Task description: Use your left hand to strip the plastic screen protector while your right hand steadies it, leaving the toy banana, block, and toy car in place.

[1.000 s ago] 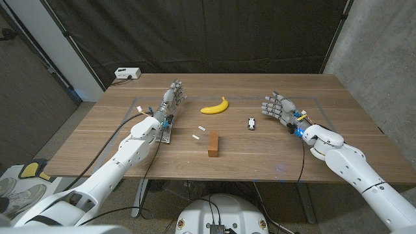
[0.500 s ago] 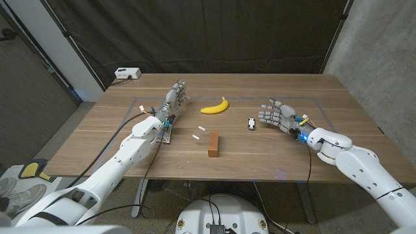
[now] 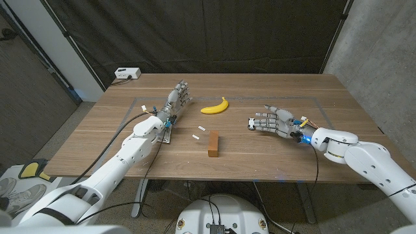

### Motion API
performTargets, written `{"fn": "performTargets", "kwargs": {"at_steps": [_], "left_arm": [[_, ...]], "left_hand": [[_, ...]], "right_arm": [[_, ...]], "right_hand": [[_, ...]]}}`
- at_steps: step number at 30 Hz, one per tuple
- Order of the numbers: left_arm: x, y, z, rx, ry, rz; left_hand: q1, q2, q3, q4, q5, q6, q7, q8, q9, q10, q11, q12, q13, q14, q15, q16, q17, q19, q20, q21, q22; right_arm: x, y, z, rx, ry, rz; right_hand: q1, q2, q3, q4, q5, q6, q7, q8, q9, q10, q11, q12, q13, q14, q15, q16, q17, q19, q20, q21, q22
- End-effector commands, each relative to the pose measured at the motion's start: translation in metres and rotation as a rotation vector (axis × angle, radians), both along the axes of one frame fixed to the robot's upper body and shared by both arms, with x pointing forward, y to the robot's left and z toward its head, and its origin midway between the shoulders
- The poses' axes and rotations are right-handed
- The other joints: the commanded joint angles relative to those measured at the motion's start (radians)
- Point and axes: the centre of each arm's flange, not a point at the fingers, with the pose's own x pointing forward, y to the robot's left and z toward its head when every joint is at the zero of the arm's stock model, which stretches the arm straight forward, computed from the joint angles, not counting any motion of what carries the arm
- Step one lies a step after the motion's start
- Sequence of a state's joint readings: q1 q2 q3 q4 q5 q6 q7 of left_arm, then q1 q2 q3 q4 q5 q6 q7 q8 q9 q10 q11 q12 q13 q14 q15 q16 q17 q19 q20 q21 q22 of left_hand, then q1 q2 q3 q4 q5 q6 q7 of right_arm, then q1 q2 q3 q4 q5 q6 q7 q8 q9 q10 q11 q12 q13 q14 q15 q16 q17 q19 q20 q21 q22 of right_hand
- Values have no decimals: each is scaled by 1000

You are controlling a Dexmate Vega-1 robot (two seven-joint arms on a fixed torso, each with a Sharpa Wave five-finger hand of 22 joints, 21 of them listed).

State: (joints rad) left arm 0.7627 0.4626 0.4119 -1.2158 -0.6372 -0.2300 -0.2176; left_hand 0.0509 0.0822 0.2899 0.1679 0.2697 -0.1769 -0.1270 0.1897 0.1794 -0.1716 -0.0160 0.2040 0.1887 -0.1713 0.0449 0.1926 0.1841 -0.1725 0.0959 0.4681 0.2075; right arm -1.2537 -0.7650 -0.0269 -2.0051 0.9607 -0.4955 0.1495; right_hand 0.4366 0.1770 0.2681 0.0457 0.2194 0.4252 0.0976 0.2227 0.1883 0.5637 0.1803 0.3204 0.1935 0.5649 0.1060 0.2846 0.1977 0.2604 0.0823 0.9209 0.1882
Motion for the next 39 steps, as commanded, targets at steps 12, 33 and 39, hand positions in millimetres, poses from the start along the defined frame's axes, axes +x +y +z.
{"fn": "performTargets", "kwargs": {"at_steps": [12, 33, 39], "left_arm": [[2, 4, 0, -4, -3, -7], [-1, 2, -2, -6, -3, -15], [1, 0, -4, -7, 4, -22]], "left_hand": [[5, 38, -2, -6, -1, -63, -5, 2, 4, -76, 9, 7, 3, -103, 7, 6, 3, -137, 10, 7, 3], [6, 37, -3, -7, -2, -63, -5, 2, 4, -75, 9, 7, 4, -99, 8, 6, 4, -137, 12, 7, 4], [6, 36, -4, -7, -2, -62, -4, 2, 4, -77, 10, 7, 4, -99, 8, 6, 4, -138, 12, 7, 4]], "right_arm": [[1, 11, 3, -181, 185, 210], [8, 27, -8, -333, 253, 319], [11, 33, -11, -389, 256, 355]], "right_hand": [[-20, -3, 24, 13, -11, 36, 33, 1, 5, 27, 21, -3, 3, 40, 16, -3, 4, 75, 22, 40, 8], [-21, -12, 42, 13, -19, 62, 51, 1, 7, 37, 25, -12, 2, 48, 18, -17, 1, 93, 41, 58, 13], [-23, -47, 33, 4, -33, 51, 56, -9, 6, 23, 18, -24, 2, 27, 14, -35, -2, 85, 59, 58, 12]]}}
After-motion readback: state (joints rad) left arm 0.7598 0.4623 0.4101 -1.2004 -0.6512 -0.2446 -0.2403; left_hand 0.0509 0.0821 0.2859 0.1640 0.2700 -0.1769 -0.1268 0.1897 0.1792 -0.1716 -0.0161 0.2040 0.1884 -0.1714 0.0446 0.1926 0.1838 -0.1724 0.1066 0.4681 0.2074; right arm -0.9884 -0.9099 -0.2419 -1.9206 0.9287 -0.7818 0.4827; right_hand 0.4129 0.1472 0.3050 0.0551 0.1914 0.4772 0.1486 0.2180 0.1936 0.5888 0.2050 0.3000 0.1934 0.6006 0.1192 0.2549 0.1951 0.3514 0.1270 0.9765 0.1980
